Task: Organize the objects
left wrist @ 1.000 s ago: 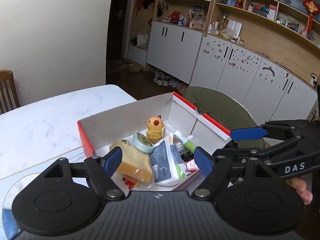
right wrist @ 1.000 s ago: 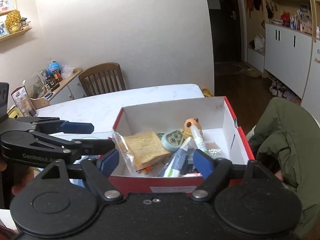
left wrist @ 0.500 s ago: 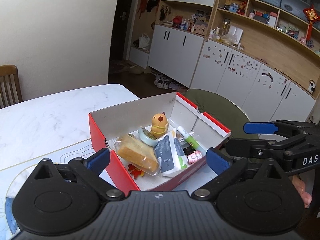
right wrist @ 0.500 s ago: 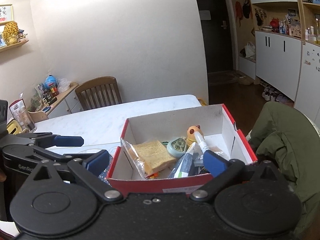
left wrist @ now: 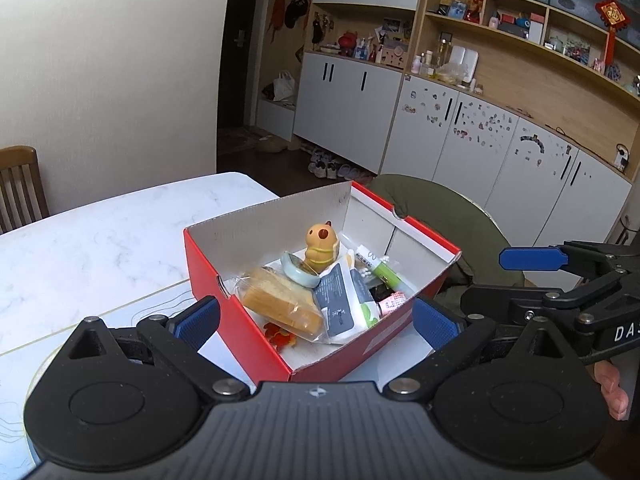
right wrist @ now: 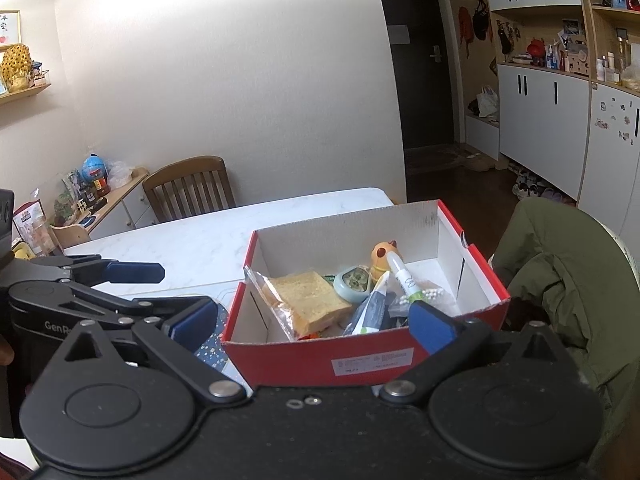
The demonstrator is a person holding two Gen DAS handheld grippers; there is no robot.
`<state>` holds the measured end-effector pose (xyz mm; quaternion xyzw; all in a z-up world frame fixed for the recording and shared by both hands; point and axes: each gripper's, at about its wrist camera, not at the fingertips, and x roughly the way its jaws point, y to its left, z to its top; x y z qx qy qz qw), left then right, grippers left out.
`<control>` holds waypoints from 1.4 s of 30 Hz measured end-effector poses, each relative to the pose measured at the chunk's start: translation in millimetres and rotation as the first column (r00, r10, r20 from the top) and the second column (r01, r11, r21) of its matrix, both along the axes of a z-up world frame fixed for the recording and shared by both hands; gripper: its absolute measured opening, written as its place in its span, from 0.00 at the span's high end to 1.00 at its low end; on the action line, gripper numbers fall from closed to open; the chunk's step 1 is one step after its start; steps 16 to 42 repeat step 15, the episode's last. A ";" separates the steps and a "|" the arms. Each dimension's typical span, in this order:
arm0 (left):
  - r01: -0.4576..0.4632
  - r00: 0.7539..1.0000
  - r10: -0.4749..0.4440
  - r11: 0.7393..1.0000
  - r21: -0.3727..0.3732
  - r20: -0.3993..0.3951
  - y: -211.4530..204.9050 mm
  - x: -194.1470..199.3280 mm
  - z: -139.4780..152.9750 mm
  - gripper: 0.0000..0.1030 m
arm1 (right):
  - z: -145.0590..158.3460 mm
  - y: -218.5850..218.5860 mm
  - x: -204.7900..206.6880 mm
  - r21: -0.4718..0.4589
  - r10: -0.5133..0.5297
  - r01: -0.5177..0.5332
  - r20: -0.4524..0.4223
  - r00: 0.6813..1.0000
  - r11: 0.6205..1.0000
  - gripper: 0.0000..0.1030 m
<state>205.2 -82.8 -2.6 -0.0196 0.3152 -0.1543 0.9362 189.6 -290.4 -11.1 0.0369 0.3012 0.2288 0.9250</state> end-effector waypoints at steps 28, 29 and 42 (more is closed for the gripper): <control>-0.043 0.999 0.043 0.999 -0.010 -0.027 7.7 -2.1 -2.2 0.00 | -4.5 2.9 -7.6 0.005 -0.022 0.022 -0.030 0.999 1.000 0.01; -0.043 0.999 0.043 0.999 -0.010 -0.027 7.7 -2.1 -2.2 0.00 | -4.5 2.9 -7.6 0.005 -0.022 0.022 -0.030 0.999 1.000 0.01; -0.043 0.999 0.043 0.999 -0.010 -0.027 7.7 -2.1 -2.2 0.00 | -4.5 2.9 -7.6 0.005 -0.022 0.022 -0.030 0.999 1.000 0.01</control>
